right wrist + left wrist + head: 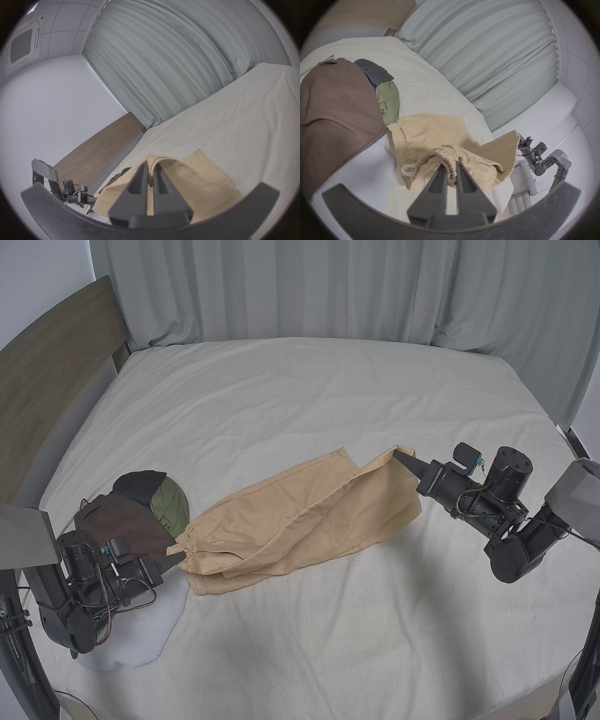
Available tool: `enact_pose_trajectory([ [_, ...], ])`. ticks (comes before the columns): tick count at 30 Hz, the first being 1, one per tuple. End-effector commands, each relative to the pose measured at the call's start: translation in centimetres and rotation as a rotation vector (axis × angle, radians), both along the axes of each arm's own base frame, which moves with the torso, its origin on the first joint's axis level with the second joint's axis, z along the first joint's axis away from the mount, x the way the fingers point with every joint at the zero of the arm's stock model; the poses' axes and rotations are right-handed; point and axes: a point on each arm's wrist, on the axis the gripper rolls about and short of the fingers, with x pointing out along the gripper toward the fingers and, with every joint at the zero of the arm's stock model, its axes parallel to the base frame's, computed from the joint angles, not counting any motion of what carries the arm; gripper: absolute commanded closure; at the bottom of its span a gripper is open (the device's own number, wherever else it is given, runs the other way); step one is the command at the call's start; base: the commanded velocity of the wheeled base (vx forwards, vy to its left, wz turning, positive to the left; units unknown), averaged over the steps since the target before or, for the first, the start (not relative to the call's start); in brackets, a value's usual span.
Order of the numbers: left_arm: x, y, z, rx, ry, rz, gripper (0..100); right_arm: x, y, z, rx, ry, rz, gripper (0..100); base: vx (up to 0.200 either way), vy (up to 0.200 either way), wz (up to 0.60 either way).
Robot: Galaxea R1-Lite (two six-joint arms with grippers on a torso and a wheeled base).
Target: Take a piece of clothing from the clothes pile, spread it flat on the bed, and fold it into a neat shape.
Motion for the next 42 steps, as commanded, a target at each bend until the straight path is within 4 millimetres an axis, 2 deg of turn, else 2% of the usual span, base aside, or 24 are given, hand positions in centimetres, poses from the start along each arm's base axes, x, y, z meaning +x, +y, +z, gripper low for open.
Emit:
enact_pose_trajectory([
  [1,0.0,0.0,0.0,-0.001,0.001,0.001,100,1.1,0.3,-0.7,-0.002,0.009,0.000,100,0.000,0.000,0.00],
  [22,0.7,0.2,0.2,-0.038,0.007,0.031,100,6.2,1.4,-1.1,-0.005,0.021,-0.007,100,0.000,0.000,0.00],
  [31,1.2,0.6,-0.3,-0.039,0.012,0.045,100,8.6,2.0,-3.2,-0.007,0.030,-0.012,100,0.000,0.000,0.00],
  [34,1.3,0.6,-0.3,-0.042,0.011,0.049,100,9.1,1.8,-3.6,-0.006,0.029,-0.019,100,0.000,0.000,0.00],
  [42,2.0,0.5,-0.2,-0.060,0.012,0.091,100,9.6,1.3,-3.0,0.000,0.003,-0.032,100,0.000,0.000,0.00],
])
